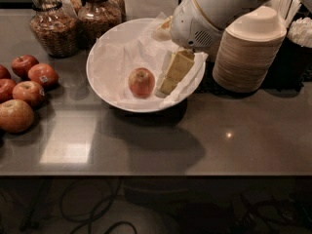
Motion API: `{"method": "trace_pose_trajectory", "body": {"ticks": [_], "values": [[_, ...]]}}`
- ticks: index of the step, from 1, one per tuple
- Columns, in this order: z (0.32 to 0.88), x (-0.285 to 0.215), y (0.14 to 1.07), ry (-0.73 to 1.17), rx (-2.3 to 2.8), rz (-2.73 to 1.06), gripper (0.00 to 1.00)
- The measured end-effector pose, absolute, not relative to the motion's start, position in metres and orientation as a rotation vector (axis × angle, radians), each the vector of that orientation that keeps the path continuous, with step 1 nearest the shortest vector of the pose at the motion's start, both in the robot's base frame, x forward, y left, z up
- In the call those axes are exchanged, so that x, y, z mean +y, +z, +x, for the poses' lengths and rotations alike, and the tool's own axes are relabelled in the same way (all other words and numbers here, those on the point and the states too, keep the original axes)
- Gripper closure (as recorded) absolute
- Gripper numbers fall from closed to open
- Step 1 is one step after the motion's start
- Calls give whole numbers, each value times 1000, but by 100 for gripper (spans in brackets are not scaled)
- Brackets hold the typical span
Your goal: Pick apple from white bowl
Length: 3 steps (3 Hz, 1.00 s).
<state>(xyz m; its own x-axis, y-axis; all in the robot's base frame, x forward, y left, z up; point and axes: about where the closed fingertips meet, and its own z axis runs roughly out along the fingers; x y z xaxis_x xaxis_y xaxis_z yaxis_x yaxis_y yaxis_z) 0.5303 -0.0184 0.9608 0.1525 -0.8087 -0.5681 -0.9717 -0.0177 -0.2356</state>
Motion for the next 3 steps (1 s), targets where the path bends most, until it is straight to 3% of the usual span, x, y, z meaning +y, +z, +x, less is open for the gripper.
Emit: {"method": "trace_pose_trajectory", "body": {"ticks": [3], "values": [[560, 12, 921, 354, 1656, -1918, 15]]}}
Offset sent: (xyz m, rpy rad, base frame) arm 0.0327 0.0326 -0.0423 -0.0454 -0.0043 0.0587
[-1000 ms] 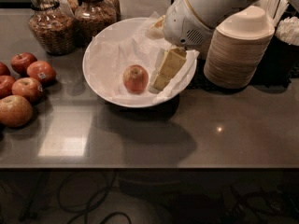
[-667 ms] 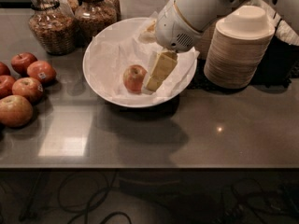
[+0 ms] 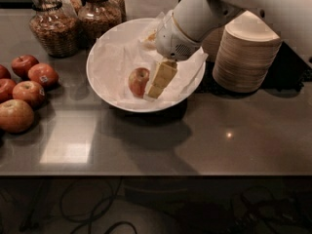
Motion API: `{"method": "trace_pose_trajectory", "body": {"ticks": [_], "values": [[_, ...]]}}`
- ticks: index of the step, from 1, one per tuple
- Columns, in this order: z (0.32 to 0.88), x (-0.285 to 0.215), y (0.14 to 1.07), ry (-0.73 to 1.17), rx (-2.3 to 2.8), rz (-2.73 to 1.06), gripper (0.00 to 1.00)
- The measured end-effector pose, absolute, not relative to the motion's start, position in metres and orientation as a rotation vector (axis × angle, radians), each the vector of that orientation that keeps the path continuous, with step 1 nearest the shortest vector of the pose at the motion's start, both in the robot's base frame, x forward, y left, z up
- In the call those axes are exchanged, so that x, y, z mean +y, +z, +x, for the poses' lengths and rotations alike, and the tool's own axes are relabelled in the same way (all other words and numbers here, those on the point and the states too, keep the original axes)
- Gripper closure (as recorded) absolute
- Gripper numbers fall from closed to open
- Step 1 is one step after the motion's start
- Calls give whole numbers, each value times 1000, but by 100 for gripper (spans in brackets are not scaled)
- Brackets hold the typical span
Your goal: Pick apple from white bowl
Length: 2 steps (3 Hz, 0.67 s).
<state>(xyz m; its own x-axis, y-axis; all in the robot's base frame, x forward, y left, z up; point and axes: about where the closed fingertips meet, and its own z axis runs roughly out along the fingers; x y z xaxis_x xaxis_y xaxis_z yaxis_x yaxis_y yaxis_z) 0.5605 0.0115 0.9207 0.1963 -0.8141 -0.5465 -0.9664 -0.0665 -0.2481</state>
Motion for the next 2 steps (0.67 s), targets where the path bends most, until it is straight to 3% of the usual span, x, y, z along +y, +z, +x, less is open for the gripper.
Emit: {"method": "trace_pose_trajectory", "body": {"ticks": [2], "values": [[589, 13, 909, 327, 1659, -1891, 19]]}}
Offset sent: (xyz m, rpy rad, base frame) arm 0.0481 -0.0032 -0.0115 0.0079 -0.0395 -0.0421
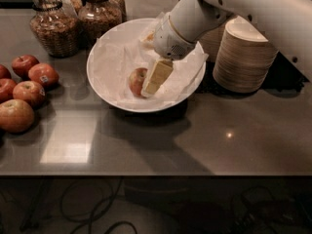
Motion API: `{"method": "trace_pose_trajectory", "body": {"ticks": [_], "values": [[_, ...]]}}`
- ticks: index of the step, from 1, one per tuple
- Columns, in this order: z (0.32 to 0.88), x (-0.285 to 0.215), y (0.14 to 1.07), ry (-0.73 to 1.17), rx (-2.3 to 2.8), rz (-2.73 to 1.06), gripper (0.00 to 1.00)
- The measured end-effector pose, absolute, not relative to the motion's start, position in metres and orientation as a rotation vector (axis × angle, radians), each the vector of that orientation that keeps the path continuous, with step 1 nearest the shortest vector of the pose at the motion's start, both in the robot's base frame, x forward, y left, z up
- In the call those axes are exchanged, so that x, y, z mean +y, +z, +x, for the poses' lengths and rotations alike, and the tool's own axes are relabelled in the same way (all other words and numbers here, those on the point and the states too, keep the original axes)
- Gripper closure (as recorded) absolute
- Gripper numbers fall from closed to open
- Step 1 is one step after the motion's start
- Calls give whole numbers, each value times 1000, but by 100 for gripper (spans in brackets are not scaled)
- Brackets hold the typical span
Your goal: Pick apple from white bowl
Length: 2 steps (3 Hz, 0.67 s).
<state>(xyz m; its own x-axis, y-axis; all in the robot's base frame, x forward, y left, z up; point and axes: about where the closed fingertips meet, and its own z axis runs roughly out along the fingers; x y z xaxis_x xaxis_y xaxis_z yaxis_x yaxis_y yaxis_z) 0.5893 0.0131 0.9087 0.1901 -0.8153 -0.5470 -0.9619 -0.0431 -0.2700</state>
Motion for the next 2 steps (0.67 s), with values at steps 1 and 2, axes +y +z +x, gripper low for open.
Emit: {"method": "trace_pose_trajectory", "body": {"ticks": [1, 2], "values": [[597, 14, 906, 330, 1661, -1891, 19], [591, 15, 890, 384, 1679, -1895, 20]]}}
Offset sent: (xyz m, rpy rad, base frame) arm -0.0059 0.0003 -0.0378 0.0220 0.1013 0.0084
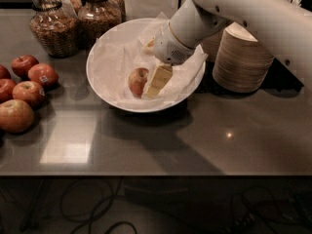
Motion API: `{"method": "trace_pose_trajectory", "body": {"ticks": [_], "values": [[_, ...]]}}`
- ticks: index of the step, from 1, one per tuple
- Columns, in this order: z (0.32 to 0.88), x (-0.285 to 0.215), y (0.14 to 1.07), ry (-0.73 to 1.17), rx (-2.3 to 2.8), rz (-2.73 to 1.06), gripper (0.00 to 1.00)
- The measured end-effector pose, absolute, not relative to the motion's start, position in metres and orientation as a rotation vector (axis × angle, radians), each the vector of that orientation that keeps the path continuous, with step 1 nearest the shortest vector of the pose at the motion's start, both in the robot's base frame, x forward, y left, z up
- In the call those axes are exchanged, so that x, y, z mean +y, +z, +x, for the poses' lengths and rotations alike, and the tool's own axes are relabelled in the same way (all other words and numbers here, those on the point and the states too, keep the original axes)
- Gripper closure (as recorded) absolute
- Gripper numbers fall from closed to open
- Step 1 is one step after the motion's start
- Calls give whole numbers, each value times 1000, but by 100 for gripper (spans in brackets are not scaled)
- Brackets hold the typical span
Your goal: Pick apple from white bowl
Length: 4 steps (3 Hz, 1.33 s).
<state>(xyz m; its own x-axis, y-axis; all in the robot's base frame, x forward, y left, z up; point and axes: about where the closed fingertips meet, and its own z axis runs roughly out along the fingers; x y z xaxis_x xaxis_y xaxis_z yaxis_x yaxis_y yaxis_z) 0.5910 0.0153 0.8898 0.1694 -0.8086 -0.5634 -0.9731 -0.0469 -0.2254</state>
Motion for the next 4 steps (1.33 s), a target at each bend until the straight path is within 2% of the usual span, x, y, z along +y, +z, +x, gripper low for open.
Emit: {"method": "trace_pose_trajectory", "body": {"ticks": [3, 4], "values": [[577, 16, 861, 467, 1713, -1908, 20], [582, 30, 859, 493, 1692, -1928, 12]]}}
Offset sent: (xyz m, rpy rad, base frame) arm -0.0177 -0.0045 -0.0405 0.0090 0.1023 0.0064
